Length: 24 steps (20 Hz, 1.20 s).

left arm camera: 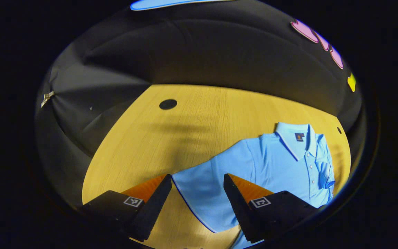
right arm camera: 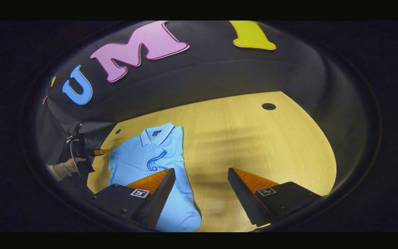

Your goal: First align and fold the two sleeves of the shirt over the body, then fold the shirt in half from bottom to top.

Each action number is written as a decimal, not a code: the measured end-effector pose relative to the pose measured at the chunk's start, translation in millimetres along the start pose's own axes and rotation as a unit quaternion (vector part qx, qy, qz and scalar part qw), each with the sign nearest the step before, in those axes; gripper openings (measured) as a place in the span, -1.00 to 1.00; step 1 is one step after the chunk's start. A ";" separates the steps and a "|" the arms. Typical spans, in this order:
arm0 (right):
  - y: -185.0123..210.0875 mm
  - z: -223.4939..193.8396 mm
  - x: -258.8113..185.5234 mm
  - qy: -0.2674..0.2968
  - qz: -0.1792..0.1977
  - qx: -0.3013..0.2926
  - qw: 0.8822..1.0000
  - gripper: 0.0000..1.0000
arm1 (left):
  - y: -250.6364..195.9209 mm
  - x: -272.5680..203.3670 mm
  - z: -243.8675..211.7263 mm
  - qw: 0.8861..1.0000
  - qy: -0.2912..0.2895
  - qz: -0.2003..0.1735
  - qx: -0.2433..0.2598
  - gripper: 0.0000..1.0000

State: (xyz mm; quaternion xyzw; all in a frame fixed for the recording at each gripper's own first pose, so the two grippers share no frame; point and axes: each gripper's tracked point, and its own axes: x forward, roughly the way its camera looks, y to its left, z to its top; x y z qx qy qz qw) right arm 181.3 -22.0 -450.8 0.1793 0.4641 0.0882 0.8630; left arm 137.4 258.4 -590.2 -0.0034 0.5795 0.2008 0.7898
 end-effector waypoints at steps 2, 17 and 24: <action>-9.4 -6.2 -0.2 0.006 -0.014 0.003 1.000 0.93 | -6.6 12.1 -27.9 0.999 0.053 -0.005 -0.001 0.94; -4.5 -8.4 1.1 0.004 -0.009 0.008 1.000 0.93 | -96.8 -58.4 53.5 0.982 -0.086 -0.156 0.069 -0.87; 16.7 -13.9 1.9 0.007 0.012 0.005 1.000 0.93 | -191.2 -64.8 8.4 0.965 -0.047 -0.227 0.121 -0.87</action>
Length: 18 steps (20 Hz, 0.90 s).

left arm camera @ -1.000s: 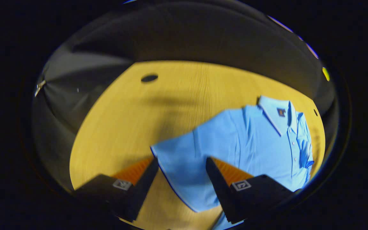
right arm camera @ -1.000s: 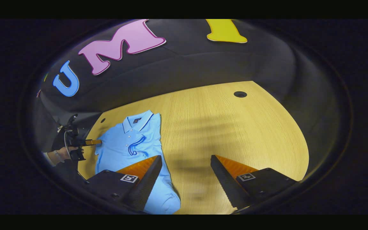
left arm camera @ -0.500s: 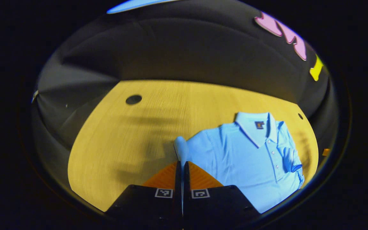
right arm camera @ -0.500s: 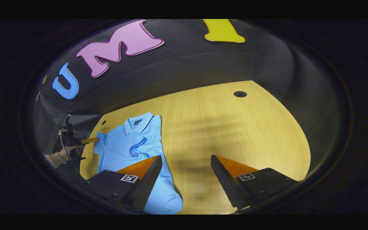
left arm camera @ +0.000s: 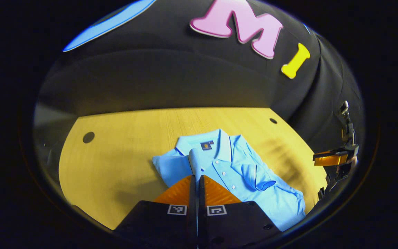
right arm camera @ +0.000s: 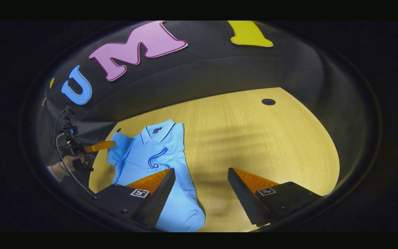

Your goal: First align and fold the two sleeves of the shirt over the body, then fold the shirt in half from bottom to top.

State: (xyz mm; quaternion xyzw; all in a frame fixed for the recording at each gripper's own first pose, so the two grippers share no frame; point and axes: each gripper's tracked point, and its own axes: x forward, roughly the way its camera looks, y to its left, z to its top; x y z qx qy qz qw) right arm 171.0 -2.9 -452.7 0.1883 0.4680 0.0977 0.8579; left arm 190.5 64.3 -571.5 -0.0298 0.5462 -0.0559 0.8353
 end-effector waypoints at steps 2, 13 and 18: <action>4.4 -7.0 -0.8 0.006 0.004 0.002 1.000 0.94 | -2.3 15.2 -38.4 0.999 0.040 0.013 -0.004 -0.83; 11.0 -45.1 -24.4 0.029 0.013 -0.007 0.999 0.93 | 4.4 -85.9 -83.8 0.993 0.038 -0.007 -0.111 0.94; 21.3 -96.5 -39.9 0.063 0.019 -0.006 0.998 0.93 | 14.5 -160.2 -169.7 0.987 0.079 0.013 -0.139 0.94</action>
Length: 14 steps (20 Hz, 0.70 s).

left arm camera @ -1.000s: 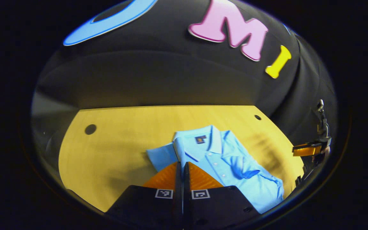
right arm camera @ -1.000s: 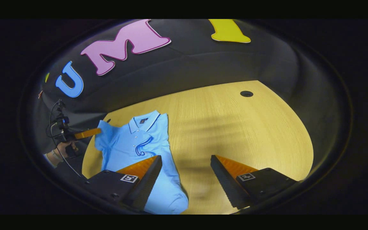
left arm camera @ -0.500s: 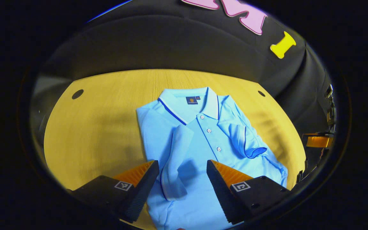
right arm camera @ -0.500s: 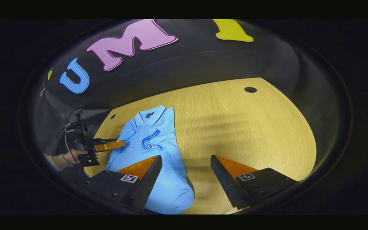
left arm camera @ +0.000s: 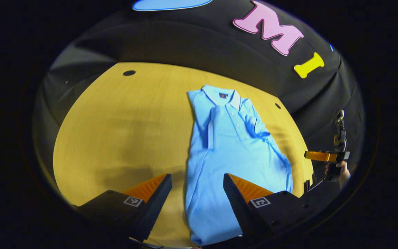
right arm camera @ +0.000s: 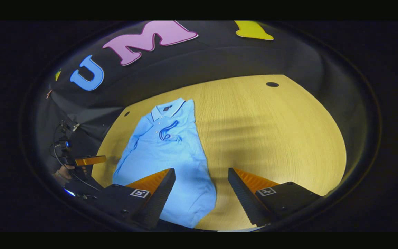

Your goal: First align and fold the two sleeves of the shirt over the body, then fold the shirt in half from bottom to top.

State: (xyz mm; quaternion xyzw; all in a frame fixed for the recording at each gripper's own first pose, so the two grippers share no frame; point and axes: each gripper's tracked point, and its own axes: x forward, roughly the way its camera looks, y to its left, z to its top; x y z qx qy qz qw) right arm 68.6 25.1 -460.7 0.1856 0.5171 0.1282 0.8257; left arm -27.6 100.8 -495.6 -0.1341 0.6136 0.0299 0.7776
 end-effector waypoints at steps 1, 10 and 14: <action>3.9 -11.5 -0.9 0.009 0.003 0.003 1.000 0.93 | 0.1 -4.9 -19.8 1.000 0.012 0.000 -0.004 0.94; 6.1 -103.9 -20.3 0.064 0.005 0.060 0.996 0.93 | -21.0 -17.6 -119.9 0.997 0.075 -0.025 -0.026 0.94; -3.1 -156.5 -23.8 0.100 -0.015 0.072 0.992 0.93 | -27.3 -20.3 -137.4 0.996 0.089 -0.028 -0.008 0.96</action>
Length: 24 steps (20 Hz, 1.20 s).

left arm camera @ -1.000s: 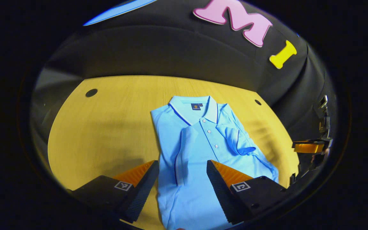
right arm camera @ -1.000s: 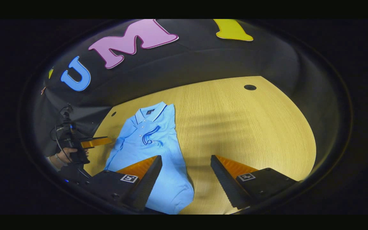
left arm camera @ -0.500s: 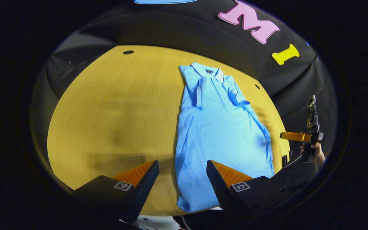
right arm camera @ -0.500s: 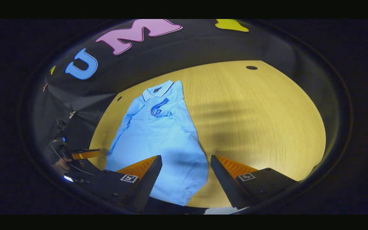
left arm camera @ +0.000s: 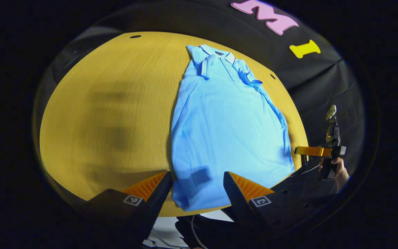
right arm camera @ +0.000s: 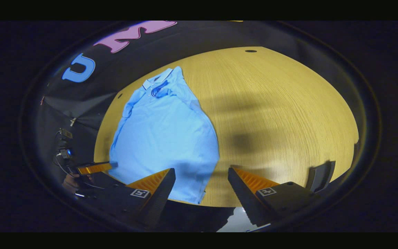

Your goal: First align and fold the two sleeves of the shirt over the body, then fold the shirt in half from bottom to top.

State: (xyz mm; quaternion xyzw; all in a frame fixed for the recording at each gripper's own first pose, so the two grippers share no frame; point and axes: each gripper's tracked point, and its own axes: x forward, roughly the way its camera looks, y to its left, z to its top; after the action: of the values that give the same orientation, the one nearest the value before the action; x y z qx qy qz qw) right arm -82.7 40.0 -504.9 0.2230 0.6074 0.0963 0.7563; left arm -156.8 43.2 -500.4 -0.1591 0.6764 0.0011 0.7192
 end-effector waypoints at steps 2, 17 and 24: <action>17.7 -15.7 3.2 0.014 0.033 0.021 0.999 0.77 | 0.1 -0.3 -7.7 1.000 0.006 0.005 0.012 0.95; 53.3 -35.2 12.4 0.055 0.105 0.034 0.992 -0.90 | -14.2 4.8 -1.4 0.998 -0.002 0.007 0.058 -0.87; 117.2 38.1 -24.2 -0.025 0.161 -0.021 0.986 -0.91 | -26.5 -46.9 73.9 0.994 -0.090 -0.021 0.064 -0.87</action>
State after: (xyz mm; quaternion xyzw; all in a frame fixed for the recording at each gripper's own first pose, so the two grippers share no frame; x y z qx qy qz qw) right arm -37.3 124.8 -424.2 0.3041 0.5421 0.2236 0.7507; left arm -83.1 45.1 -446.2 -0.1266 0.6041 -0.0429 0.7856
